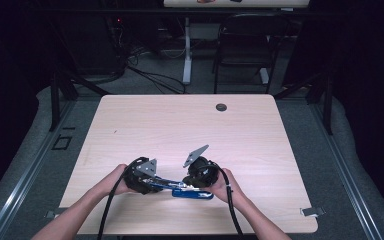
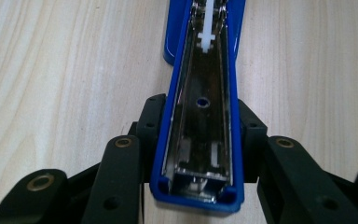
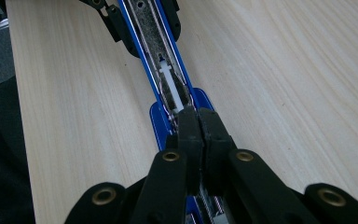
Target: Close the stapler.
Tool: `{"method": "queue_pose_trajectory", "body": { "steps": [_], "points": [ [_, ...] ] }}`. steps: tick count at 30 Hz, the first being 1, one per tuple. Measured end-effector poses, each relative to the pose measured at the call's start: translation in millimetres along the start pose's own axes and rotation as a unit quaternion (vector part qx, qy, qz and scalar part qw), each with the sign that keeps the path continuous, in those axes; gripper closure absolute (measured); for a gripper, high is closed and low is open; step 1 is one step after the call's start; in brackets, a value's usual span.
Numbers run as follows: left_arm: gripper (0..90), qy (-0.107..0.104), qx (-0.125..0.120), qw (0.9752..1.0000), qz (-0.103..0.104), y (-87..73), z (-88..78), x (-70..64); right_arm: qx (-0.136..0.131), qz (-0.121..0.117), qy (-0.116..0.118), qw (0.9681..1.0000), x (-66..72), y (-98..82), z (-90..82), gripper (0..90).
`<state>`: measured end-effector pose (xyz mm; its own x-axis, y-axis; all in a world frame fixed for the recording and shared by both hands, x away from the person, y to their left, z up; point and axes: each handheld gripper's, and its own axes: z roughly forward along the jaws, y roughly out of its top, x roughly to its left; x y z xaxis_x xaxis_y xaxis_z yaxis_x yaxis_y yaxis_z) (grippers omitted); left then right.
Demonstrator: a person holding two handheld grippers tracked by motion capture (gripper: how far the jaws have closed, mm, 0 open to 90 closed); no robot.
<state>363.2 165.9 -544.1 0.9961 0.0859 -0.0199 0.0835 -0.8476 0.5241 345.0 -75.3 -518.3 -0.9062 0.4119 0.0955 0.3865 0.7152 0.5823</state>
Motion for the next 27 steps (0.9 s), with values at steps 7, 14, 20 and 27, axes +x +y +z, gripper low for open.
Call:
{"method": "queue_pose_trajectory", "body": {
  "steps": [7, 14, 20, 27],
  "points": [
    [64.3, -0.004, -0.017, 0.9998, 0.000, -0.5, -2.5, -0.2, -0.007, -0.006, 0.000, 1.0000, 2.9, 4.5, 4.8, 89.4],
    [64.4, 0.004, -0.023, 0.9997, 0.005, 2.3, -4.4, -1.6, -0.016, -0.013, 0.000, 0.9998, 7.5, 8.9, 7.3, 89.5],
    [64.4, 0.001, -0.018, 0.9998, 0.004, 3.7, -5.4, -1.7, -0.022, -0.025, -0.003, 0.9994, 13.1, 15.2, 11.3, 89.9],
    [64.4, 0.005, -0.015, 0.9998, 0.009, 7.4, -7.2, -2.7, -0.026, -0.030, 0.000, 0.9992, 14.5, 17.7, 14.7, 89.9]
  ]
}}
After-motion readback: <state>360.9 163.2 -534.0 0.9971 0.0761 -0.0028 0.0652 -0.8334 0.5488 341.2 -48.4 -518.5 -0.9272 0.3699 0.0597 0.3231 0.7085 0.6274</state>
